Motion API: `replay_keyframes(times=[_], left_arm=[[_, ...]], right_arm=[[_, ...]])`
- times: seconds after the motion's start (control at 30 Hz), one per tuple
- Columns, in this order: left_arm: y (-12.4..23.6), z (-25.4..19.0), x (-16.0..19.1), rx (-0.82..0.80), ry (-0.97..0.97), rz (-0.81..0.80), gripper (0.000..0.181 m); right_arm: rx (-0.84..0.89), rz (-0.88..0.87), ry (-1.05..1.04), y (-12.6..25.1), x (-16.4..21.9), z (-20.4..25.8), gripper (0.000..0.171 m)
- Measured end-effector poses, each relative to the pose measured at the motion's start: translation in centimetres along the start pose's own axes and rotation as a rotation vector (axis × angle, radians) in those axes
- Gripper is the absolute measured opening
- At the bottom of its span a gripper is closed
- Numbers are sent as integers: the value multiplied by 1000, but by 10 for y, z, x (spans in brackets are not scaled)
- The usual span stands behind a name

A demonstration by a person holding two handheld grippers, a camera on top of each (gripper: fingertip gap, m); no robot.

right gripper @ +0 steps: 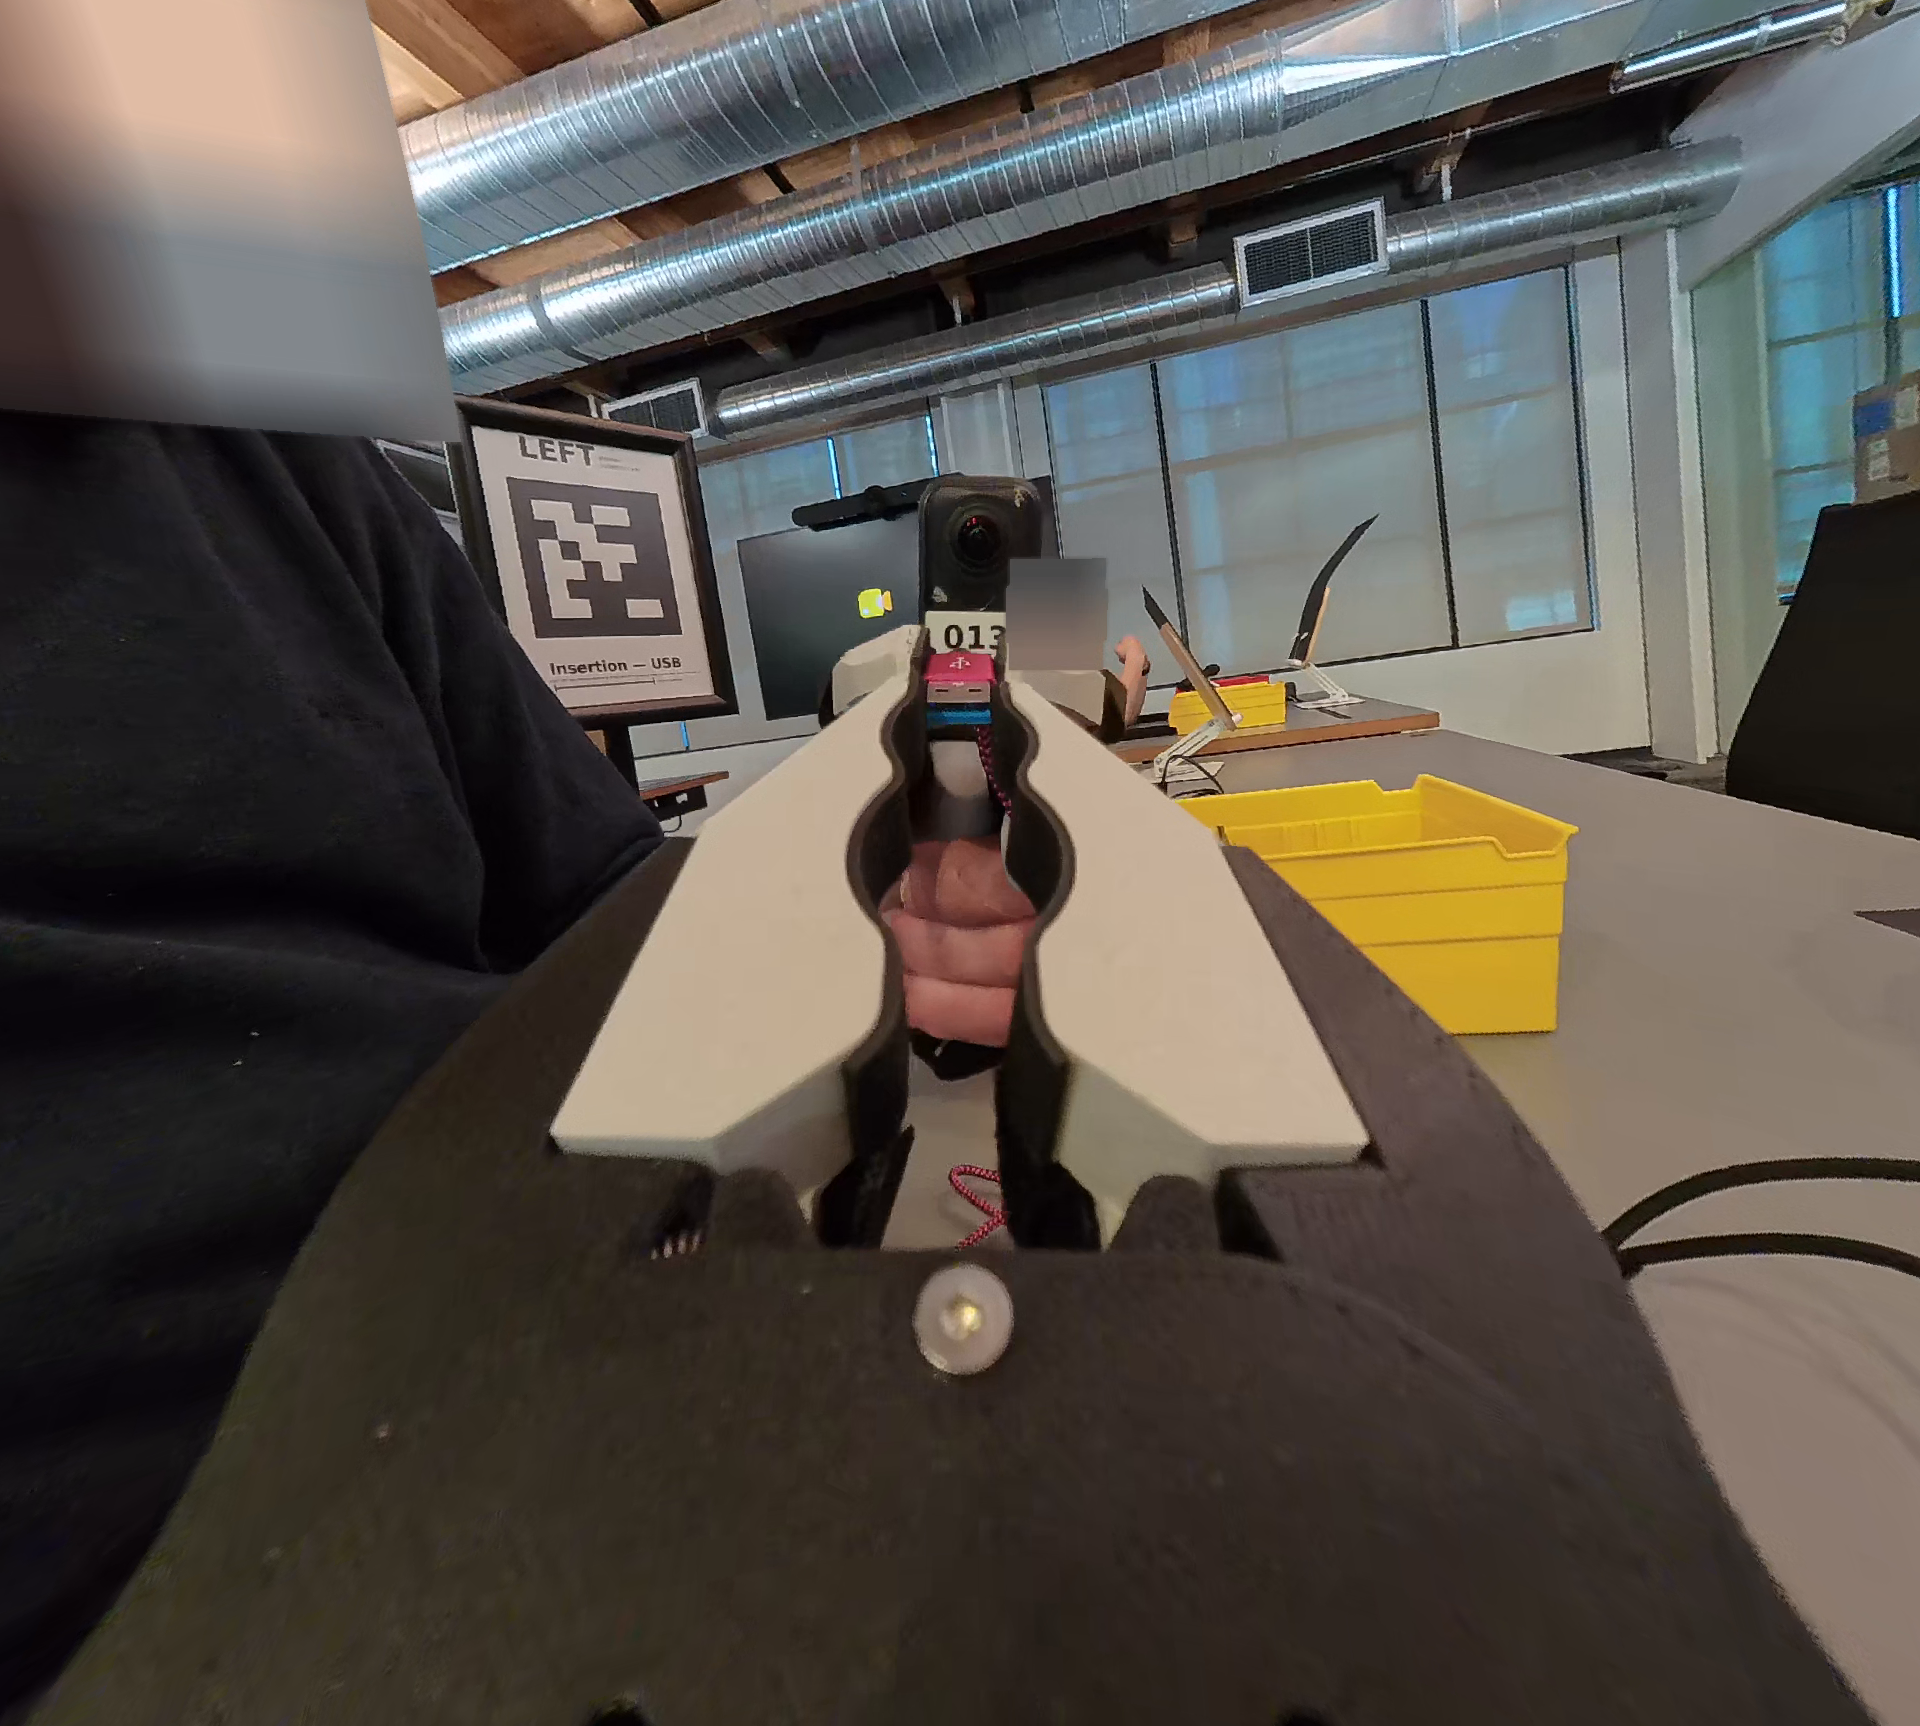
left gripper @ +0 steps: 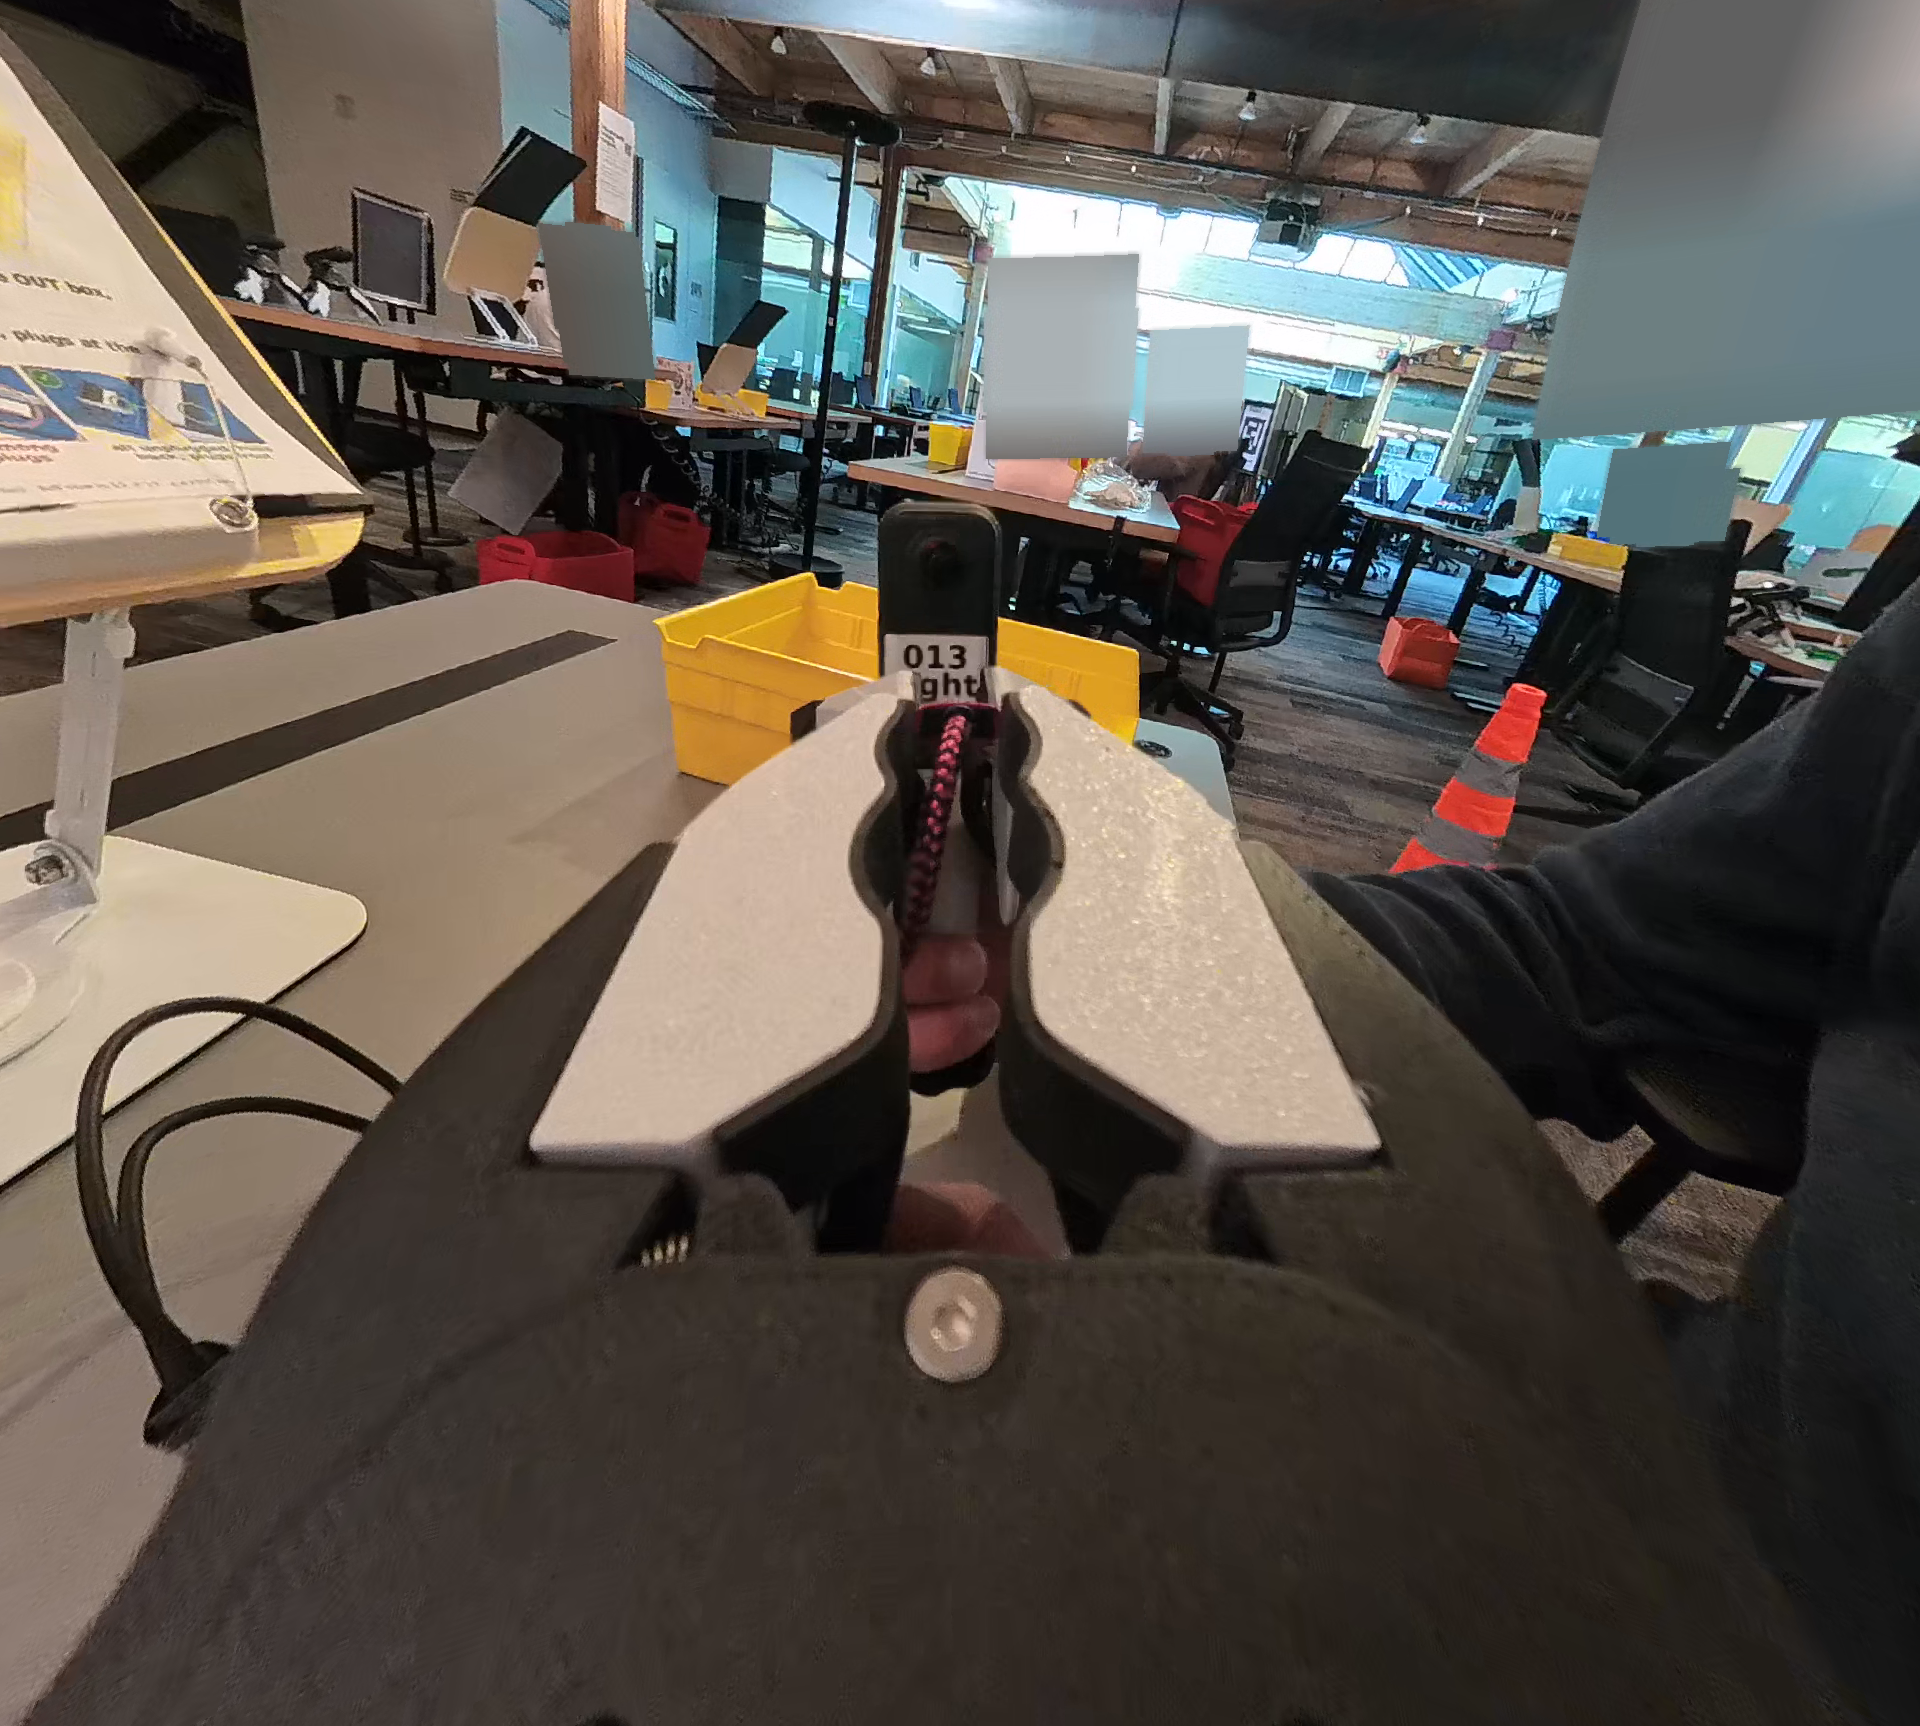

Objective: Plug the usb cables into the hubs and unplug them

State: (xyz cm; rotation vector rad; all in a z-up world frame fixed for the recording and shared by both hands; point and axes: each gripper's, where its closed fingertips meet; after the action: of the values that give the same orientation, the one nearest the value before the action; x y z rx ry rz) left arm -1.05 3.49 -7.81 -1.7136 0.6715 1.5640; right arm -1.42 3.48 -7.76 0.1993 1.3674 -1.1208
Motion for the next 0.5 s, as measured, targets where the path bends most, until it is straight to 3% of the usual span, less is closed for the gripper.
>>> replay_keyframes(times=[0.5], left_arm=[[6, -1, 7, 41, -45, 111, 14]], right_arm=[[27, 69, 24, 3, 3, -1, 12]])
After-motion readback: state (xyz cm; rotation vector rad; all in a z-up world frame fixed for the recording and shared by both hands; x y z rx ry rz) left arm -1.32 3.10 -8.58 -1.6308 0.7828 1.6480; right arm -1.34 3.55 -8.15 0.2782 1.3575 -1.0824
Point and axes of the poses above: each gripper's, where its closed fingertips meet, y back along the fingers, x out of its underside, z = x × y across the jaws, and after that the axes turned 9 degrees about -y, right-handed
